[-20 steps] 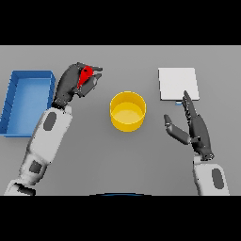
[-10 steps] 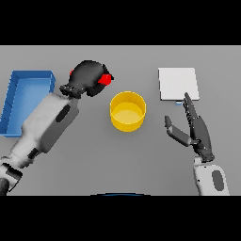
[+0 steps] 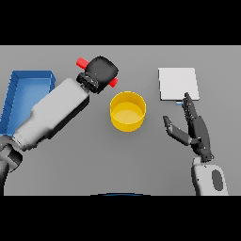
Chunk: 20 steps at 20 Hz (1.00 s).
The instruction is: Pick up the red beaker and tilt it to pour out 1 green nut into yellow bowl. Pick up the yellow bowl and place it on the metallic measuring scale.
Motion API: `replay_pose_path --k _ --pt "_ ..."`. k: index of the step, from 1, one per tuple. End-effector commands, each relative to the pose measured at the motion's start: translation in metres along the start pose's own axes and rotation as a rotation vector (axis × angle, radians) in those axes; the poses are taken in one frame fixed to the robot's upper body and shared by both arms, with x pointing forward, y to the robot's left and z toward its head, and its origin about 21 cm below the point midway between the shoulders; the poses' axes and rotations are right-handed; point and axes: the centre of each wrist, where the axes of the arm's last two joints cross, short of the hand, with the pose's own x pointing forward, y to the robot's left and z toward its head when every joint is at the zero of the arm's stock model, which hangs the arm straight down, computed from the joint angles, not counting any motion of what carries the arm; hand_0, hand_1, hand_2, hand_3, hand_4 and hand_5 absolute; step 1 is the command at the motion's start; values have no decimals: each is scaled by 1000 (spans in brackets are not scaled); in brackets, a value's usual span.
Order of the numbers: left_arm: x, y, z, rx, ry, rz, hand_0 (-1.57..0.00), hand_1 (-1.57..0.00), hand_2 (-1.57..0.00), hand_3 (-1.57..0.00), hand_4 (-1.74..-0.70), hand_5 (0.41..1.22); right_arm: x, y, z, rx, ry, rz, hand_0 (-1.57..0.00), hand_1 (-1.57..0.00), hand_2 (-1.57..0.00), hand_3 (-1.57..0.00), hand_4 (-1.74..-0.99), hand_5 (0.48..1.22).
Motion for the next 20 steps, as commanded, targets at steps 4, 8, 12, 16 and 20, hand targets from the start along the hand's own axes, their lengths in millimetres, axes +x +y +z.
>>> replay_pose_path --k 4,8,12,16,20 --pt "15 11 -8 -41 -30 -153 -1571 -1571 -1571 -1277 -1714 1220 -3 -2 1 -3 13 -9 1 1 1 1 -1296 606" --pt "29 19 -10 -50 -57 -318 -1571 -1571 -1571 -1450 -1729 1220 0 -3 -1 -4 10 -4 1 1 1 1 -1297 600" --pt "38 21 -14 -39 -63 -449 -1571 -1571 -1571 -1522 -1736 1221 0 -4 3 -7 8 9 1 1 1 1 -1291 603" --pt "52 18 -18 -82 -77 -619 -1571 -1571 -1571 -1551 -1739 1221 0 -7 -2 -11 20 11 1 1 1 1 -1285 605" --pt "65 26 -20 -102 -91 -711 -1571 -1571 -1571 -1563 -1740 1221 -2 -8 0 -12 11 25 1 1 1 1 -1280 601"
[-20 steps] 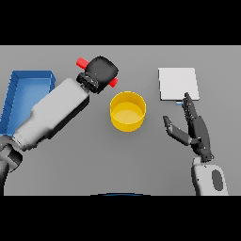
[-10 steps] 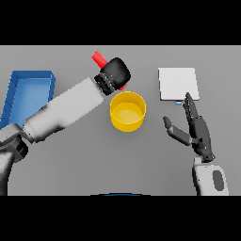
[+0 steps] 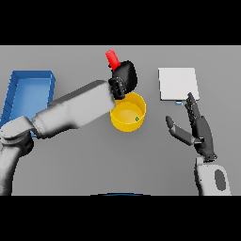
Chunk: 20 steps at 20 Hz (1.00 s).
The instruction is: Pick up the red beaker and tilt it to pour out 1 green nut into yellow bowl. Pick up the yellow bowl and place it on the metallic measuring scale.
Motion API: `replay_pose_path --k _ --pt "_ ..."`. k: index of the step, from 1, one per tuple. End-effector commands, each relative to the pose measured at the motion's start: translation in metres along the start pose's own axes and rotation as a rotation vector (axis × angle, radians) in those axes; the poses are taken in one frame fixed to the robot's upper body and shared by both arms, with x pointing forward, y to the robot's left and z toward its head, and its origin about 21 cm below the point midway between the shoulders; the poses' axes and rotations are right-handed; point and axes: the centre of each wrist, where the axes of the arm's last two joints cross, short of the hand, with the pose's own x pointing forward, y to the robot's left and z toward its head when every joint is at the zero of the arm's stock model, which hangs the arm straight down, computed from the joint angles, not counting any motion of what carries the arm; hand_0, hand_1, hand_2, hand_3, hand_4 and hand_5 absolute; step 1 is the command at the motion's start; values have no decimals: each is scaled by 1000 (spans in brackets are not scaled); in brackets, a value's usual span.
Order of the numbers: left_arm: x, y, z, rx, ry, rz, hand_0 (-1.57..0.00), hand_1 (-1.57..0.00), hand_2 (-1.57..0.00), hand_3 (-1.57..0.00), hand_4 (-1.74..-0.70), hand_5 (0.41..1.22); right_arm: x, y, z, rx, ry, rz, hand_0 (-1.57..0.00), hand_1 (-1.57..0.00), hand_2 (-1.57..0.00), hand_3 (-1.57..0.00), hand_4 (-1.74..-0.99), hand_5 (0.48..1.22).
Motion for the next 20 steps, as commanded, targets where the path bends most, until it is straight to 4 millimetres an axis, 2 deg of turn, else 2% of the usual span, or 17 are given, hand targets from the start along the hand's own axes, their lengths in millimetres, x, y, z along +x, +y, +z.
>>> replay_pose_path --k 1,8,11,13,14,15,16,17,18,20 --pt "0 1 0 -12 0 -21 -1571 -1571 -1571 -1564 -1740 1221 -3 4 2 5 1 2 1 1 1 1 -1283 601" --pt "1 4 -6 -38 29 -134 -1571 -1571 -1571 -1570 -1741 1221 -1 5 1 -9 4 32 1 1 1 1 -1245 585" --pt "-13 14 -3 -14 57 -153 -1571 -1571 -1571 -1570 -1740 1221 -1 5 0 -5 2 22 1 1 1 1 -1233 585" --pt "-35 20 2 9 99 -128 -1571 -1571 -1571 -1571 -1738 1159 -3 4 0 -4 -3 22 1 1 1 1 -1222 590" --pt "-44 24 3 24 129 -133 -1571 -1571 -1571 -1571 -1738 1171 -3 7 0 0 -15 13 1 1 1 1 -1219 595" --pt "-62 29 9 50 158 -123 -1571 -1390 -1379 -1571 -1686 1181 0 5 -2 1 -35 25 1 1 1 1 -1219 601" --pt "-72 31 13 85 186 -129 -1571 -1269 -1251 -1571 -1644 1189 1 6 -3 4 -35 17 1 1 1 1 -1222 609" --pt "-91 40 21 103 248 -130 -1571 -1330 -1315 -1359 -1664 1196 1 12 -3 20 -42 -2 1 1 1 1 -1224 615" --pt "-105 45 25 122 276 -124 -1571 -1378 -1366 -1212 -1679 1201 -1 8 1 21 -41 -6 1 1 1 1 -1231 620" --pt "-143 56 44 142 354 -87 -1571 -1447 -1440 -1341 -1596 1208 1 6 -4 22 -31 -5 1 1 1 1 -1246 631"
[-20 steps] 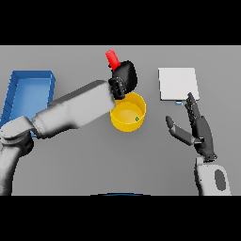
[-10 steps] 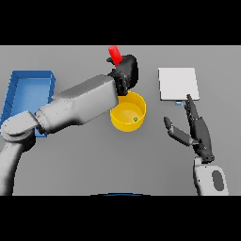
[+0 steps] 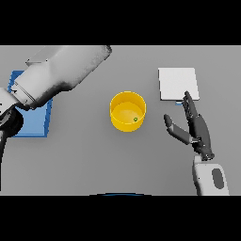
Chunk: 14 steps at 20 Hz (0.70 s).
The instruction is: Pick up the red beaker and tilt it to pour out 1 green nut into yellow bowl. Pick up the yellow bowl and place it on the metallic measuring scale.
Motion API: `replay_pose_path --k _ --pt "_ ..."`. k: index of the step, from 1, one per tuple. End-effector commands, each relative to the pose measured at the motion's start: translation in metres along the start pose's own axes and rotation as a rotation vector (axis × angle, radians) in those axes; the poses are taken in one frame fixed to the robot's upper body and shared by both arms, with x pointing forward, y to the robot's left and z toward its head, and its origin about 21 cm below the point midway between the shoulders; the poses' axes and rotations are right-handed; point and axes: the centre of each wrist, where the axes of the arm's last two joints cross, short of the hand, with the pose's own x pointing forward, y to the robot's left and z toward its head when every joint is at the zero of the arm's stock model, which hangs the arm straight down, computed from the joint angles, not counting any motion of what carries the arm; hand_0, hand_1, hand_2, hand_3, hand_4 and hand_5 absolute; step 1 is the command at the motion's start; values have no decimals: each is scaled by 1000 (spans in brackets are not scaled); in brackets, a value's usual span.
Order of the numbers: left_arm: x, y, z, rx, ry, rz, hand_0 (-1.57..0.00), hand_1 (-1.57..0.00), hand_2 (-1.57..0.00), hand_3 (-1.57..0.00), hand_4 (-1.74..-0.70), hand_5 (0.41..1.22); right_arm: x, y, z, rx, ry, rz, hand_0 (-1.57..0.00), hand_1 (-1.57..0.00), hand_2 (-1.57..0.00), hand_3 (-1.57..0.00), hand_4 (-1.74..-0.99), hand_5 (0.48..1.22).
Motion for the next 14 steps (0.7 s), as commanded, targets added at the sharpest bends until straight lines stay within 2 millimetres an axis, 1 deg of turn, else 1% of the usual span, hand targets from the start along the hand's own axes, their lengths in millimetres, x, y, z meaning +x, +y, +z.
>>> replay_pose_path --k 1,2,3,4,5,7,9,10,11,12,13,14 --pt "-28 5 3 -5 61 66 -1571 -1472 -1466 -1387 -1572 1211 1 1 1 5 -14 1 1 1 1 1 -1256 635" --pt "-46 5 5 -19 112 131 -1571 -1492 -1487 -1424 -1553 1213 3 2 -1 10 -15 6 1 1 1 1 -1266 639" --pt "-55 2 5 -28 131 176 -1571 -1508 -1504 -1453 -1537 1214 0 3 1 15 -9 4 1 1 1 1 -1274 642" --pt "-78 -12 9 -56 185 290 -1571 -1520 -1517 -1477 -1578 1216 -1 1 1 15 -3 13 1 1 1 1 -1281 644" --pt "-105 -35 16 -98 279 464 -1571 -1530 -1528 -1445 -1611 1217 0 -1 2 16 -14 19 1 1 1 1 -1292 645" --pt "-132 -77 29 -132 354 727 -1571 -1545 -1544 -1453 -1658 1218 3 -4 0 23 -39 33 1 1 1 1 -1306 651" --pt "-143 -116 40 -141 447 902 -1571 -1554 -1553 -1418 -1688 1219 3 -1 -5 35 -37 43 1 1 1 1 -1312 653" --pt "-142 -129 43 -144 493 960 -1571 -1558 -1557 -1393 -1698 1220 0 -1 -8 38 -29 51 1 1 1 1 -1307 651" --pt "-143 -145 48 -136 527 1025 -1571 -1560 -1560 -1400 -1707 1220 1 -3 -9 37 -48 67 1 1 1 1 -1304 653" --pt "-147 -159 55 -128 564 1090 -1571 -1563 -1562 -1403 -1714 1220 -1 2 -8 42 -42 55 1 1 1 1 -1301 652" --pt "-147 -173 60 -142 629 1164 -1571 -1564 -1564 -1437 -1719 1220 -2 3 -6 45 -43 55 1 1 1 1 -1298 651" --pt "-141 -190 63 -163 672 1204 -1571 -1566 -1565 -1398 -1724 1220 0 1 -6 38 -45 50 1 1 1 1 -1294 649"
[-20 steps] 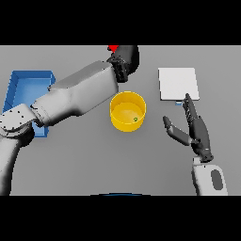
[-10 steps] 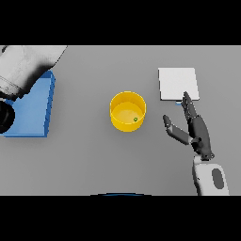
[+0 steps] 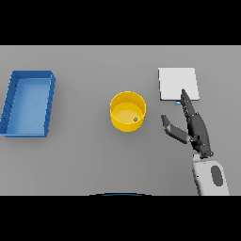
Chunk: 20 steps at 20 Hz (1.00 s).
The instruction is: Pick up the red beaker and tilt it to pour out 1 green nut into yellow bowl. Pick up the yellow bowl and place it on the metallic measuring scale.
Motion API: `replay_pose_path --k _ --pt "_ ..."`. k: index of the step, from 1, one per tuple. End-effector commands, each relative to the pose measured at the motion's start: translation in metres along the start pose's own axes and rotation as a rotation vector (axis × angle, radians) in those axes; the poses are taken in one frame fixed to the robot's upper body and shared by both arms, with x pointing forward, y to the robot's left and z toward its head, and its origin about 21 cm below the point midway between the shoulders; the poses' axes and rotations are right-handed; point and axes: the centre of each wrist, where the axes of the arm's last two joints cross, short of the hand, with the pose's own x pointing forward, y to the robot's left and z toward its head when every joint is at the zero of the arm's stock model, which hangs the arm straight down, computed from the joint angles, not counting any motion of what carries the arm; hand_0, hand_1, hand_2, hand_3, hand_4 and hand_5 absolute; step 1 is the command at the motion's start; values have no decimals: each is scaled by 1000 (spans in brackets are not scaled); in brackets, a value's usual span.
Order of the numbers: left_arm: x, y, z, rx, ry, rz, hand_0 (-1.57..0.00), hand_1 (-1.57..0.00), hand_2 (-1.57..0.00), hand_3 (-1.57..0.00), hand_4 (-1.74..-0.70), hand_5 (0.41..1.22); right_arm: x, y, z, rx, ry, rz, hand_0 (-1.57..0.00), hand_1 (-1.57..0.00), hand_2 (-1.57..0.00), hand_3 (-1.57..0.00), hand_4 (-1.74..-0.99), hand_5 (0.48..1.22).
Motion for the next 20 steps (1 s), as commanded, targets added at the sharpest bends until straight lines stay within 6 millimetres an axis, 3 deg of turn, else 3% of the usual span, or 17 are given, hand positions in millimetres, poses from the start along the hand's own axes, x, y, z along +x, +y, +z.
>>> replay_pose_path --k 1,6,9,12,14,20 --pt "-12 -11 -2 1 41 38 -1571 -1567 -1566 -1406 -1727 1221 1 2 -2 1 5 -4 1 1 1 1 -1286 649" --pt "-64 -67 -3 -70 248 211 -1571 -1570 -1569 -1503 -1736 1221 -3 0 -1 10 29 -11 1 1 1 1 -1285 663" --pt "-84 -104 3 -116 339 316 -1571 -1570 -1570 -1418 -1739 1221 -3 0 0 14 14 -8 1 1 1 1 -1307 677" --pt "-109 -138 12 -140 414 414 -1571 -1571 -1571 -1493 -1740 1221 -2 -1 3 19 17 7 1 1 1 1 -1302 693" --pt "-115 -145 18 -134 451 431 -1571 -1571 -1571 -1521 -1740 1221 -4 3 4 26 6 6 1 1 1 1 -1304 707" --pt "-122 -168 50 -105 449 462 -1571 -1571 -1571 -1340 -1738 1221 -2 0 2 20 23 28 1 1 1 1 -1327 724"
